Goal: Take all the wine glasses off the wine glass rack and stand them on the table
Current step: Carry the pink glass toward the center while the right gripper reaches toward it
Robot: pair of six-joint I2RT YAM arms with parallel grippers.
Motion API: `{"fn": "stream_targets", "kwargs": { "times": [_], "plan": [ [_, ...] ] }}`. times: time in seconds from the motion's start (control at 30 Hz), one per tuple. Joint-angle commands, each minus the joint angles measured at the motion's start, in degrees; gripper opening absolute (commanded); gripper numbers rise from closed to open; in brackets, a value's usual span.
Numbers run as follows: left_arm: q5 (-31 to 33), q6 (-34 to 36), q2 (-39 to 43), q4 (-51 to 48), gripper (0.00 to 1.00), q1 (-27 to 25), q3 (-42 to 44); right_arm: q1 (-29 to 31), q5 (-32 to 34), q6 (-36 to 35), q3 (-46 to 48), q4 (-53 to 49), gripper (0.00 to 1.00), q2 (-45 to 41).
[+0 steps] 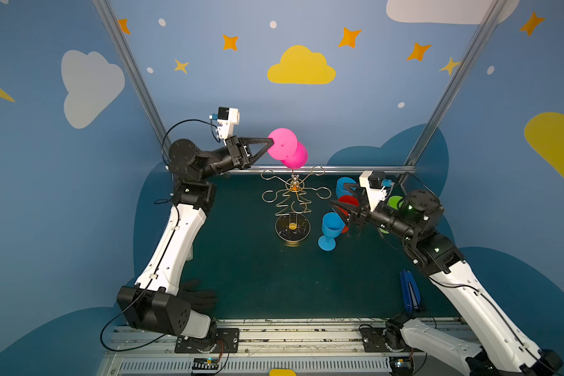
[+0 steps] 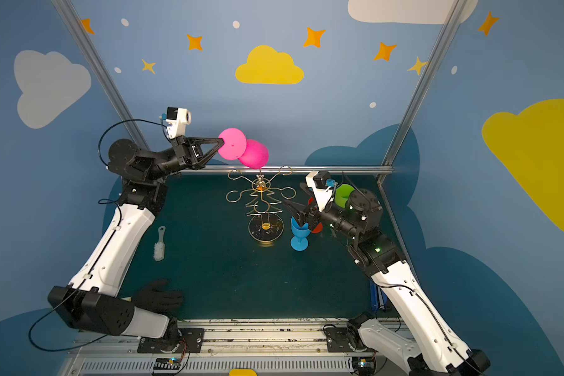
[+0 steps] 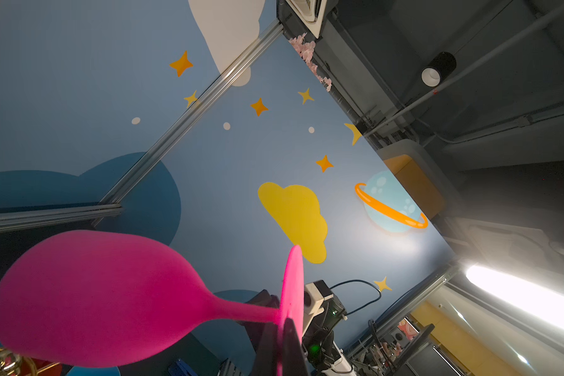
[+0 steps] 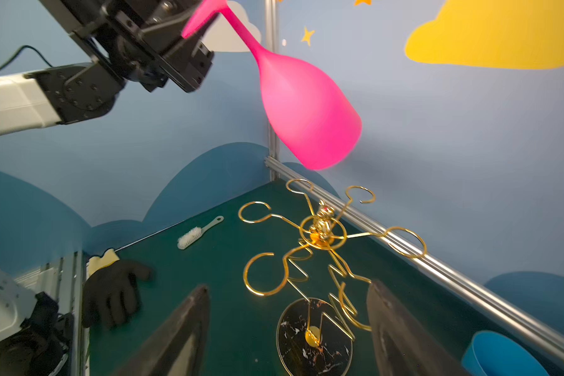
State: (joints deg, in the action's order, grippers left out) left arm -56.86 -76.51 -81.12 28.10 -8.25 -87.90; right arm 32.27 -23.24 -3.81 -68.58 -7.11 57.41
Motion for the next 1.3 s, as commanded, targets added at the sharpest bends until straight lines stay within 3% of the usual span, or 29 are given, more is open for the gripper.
{"fn": "stream_targets", "kwargs": {
  "times": [0.0, 0.23, 0.5, 0.8, 1.27],
  "plan": [
    [0.83, 0.09, 4.94, 3.87, 0.03, 0.08, 3.96, 2.38, -1.75, -5.16, -1.31, 3.35, 0.77, 0.24],
    [3.22, 3.98, 14.86, -1.99, 0.03, -1.56, 13.03, 4.24, -3.71, -9.57, 0.69, 8.73, 0.79, 1.02],
    [2.71, 5.06, 20.50, -6.42, 0.03, -3.38, 19.00, 6.13, -7.00, -15.44, -1.67, 10.37, 0.84, 6.06],
    [2.36, 3.96, 22.85, -6.64, 0.03, -4.62, 21.61, 10.07, -7.84, -19.79, -5.49, 9.32, 0.84, 12.40],
    [0.91, 0.28, 23.75, -2.79, 0.03, -6.29, 22.68, 11.28, -5.41, -18.46, -6.72, 13.73, 0.84, 18.85]
  ]
}}
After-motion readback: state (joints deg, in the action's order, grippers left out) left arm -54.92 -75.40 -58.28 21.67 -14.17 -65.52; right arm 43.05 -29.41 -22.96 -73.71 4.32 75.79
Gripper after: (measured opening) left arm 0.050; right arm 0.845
